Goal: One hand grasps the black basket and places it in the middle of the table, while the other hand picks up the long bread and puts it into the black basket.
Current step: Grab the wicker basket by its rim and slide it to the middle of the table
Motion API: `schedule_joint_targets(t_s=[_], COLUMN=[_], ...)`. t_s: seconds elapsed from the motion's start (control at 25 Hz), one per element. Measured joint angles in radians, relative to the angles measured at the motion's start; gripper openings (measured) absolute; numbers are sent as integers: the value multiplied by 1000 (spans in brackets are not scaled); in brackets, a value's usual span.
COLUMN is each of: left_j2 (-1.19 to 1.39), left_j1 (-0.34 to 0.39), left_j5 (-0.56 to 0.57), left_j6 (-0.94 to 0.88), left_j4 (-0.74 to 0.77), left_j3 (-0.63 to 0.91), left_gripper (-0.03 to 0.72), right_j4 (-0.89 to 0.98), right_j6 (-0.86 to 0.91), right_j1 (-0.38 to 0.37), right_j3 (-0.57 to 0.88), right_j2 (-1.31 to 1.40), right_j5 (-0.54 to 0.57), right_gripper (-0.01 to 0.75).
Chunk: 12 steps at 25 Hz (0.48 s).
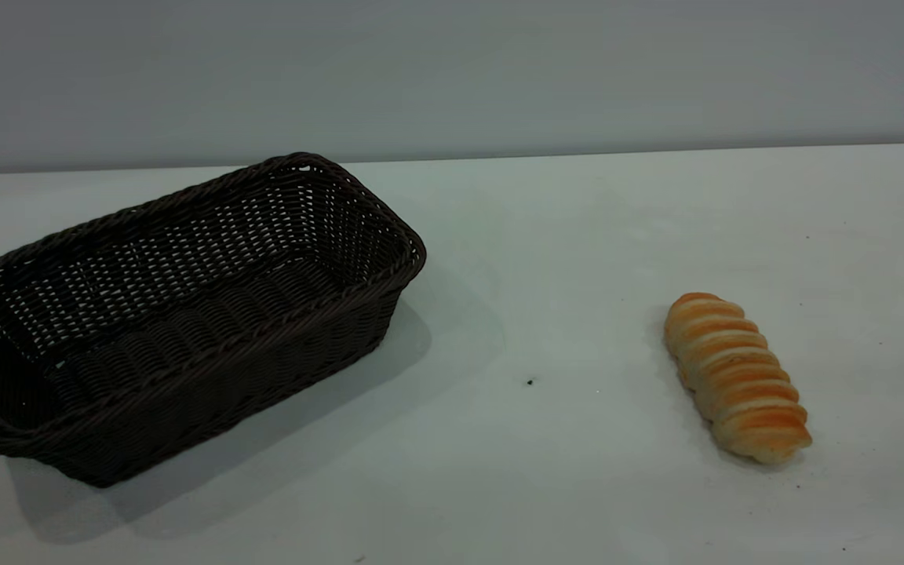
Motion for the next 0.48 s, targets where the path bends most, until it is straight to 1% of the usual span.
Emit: schedule_joint_targets(t_s=[0.12,0.24,0.36,0.48], left_j2=[189,389,598,778], left_j1=[-1,-1,-1,-1], left_j5=[-89,-193,-256,-298], left_j6=[-21,-90,-156,-180], left_j4=[44,83,106,109], left_j3=[0,-4,-36,-93], left_gripper=[565,565,565,565], right_j4=[-24,-33,-33,-34], right_j6=[-17,-31,-37,-39], right_j1=[0,0,0,0], right_j3=[0,0,0,0], right_j2=[97,180,237,262], right_j5=[-89,-172,-241,-306], right_gripper=[238,245,274,329])
